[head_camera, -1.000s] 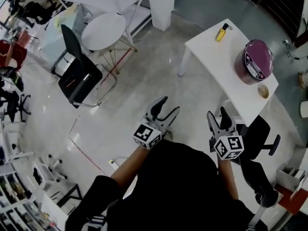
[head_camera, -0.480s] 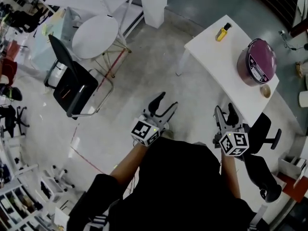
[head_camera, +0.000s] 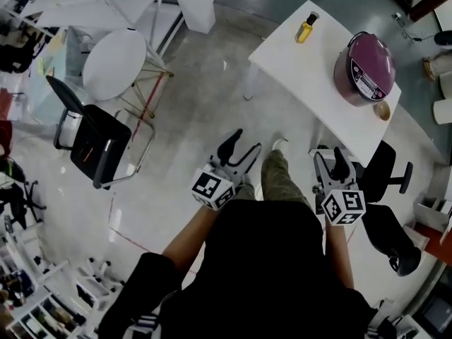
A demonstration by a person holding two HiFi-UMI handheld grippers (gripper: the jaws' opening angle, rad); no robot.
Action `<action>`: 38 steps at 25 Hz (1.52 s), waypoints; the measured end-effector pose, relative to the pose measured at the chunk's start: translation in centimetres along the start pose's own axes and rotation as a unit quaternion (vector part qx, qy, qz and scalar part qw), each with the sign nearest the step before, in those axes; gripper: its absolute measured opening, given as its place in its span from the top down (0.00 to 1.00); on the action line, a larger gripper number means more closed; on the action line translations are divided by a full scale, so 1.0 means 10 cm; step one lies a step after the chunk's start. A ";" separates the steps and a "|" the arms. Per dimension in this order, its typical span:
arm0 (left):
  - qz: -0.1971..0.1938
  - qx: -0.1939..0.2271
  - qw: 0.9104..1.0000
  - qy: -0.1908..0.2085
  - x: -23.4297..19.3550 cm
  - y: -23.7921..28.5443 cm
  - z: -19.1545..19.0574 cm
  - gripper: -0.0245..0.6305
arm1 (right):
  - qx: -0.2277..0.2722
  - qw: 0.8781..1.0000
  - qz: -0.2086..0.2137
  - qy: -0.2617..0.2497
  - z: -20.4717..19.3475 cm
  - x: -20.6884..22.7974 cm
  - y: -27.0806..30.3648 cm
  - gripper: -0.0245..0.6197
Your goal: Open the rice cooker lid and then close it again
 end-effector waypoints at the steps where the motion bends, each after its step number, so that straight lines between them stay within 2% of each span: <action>1: -0.003 -0.005 1.000 0.004 0.02 0.05 0.00 0.62 | 0.001 1.000 -0.002 0.003 -0.02 0.03 -0.01 0.60; 6: -0.013 -0.024 0.999 0.025 0.06 0.40 0.04 0.62 | 0.006 0.999 -0.030 0.009 -0.10 0.30 0.11 0.60; 10: -0.029 -0.047 0.998 0.018 0.12 0.80 0.03 0.62 | 0.021 0.998 -0.047 0.025 -0.05 0.61 0.19 0.60; 18: -0.091 -0.075 0.992 0.052 0.40 1.98 0.14 0.62 | 0.033 0.995 -0.088 0.025 0.00 1.44 0.35 0.60; 22: -0.110 -0.093 0.988 0.063 0.48 2.54 0.17 0.61 | 0.041 0.993 -0.103 0.037 0.05 1.88 0.46 0.60; 29: -0.109 -0.105 0.986 0.074 0.59 3.19 0.15 0.61 | 0.045 0.993 -0.101 0.051 0.04 2.52 0.63 0.60; 34: -0.103 -0.121 0.984 0.076 0.60 3.44 0.15 0.61 | 0.045 0.993 -0.091 0.057 0.05 2.78 0.76 0.60; 38: -0.110 -0.139 0.981 0.076 0.60 3.60 0.11 0.61 | 0.040 0.992 -0.098 0.068 0.01 2.93 0.80 0.60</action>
Point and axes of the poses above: the fingertips, and each gripper's own axes: y forward along the fingers, x to its right, z out of its top, the point moved 7 cm from there along -y, backward along the fingers, and after that the axes turned 11 degrees about -y, right-handed, at the moved point
